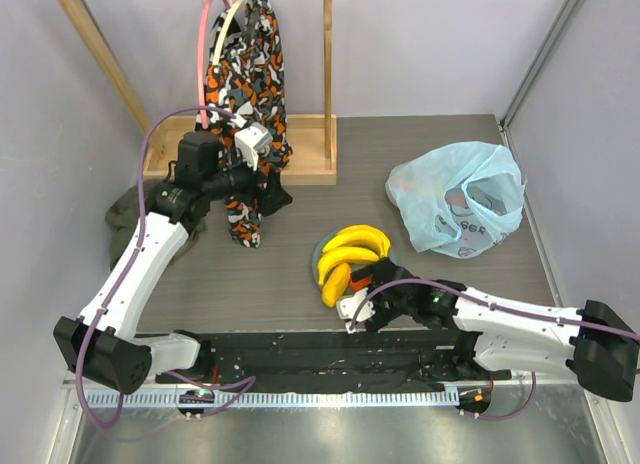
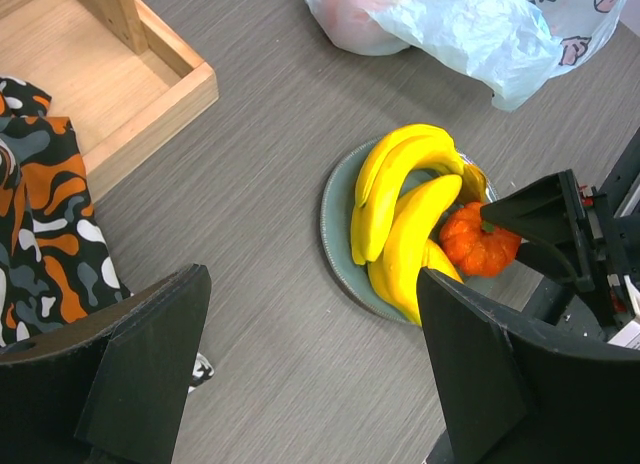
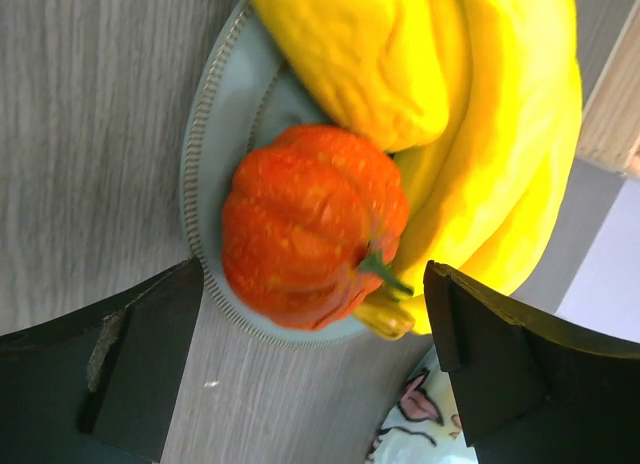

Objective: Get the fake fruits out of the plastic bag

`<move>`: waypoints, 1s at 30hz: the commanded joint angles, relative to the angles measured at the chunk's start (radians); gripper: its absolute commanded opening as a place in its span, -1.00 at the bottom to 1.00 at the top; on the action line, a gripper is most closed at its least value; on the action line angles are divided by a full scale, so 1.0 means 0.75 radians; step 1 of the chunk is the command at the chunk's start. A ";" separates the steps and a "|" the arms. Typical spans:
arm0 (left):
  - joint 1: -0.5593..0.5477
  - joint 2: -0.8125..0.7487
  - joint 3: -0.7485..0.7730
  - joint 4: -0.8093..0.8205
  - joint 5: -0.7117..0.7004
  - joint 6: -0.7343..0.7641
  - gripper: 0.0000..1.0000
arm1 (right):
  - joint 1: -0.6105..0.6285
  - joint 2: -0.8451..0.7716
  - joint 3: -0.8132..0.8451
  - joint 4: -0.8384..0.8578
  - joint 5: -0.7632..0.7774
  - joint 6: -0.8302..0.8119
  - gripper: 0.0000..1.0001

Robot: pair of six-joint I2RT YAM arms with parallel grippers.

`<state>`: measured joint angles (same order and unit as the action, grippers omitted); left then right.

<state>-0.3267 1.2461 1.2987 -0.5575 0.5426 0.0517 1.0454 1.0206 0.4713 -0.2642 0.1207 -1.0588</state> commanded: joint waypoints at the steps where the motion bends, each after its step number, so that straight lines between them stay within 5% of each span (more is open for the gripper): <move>1: 0.006 -0.009 0.001 0.064 0.027 -0.014 0.78 | 0.005 -0.056 0.112 -0.177 -0.052 0.090 0.99; 10: 0.006 -0.003 0.021 0.064 0.033 -0.012 0.78 | -0.015 -0.129 0.420 -0.650 -0.143 0.248 0.99; 17: -0.022 0.052 0.066 0.095 0.070 -0.093 0.77 | -0.440 -0.075 0.805 -0.691 -0.216 0.522 0.95; 21: -0.104 0.122 0.097 0.093 0.066 -0.083 0.76 | -0.844 0.040 1.056 -0.740 -0.347 0.694 0.64; 30: -0.370 0.294 0.205 0.073 0.056 -0.036 0.75 | -1.193 0.357 1.045 -0.818 -0.425 0.876 -0.02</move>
<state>-0.5537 1.4418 1.3930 -0.5243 0.5663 0.0059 0.2138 1.2037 1.2644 -0.8185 -0.1352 -0.5026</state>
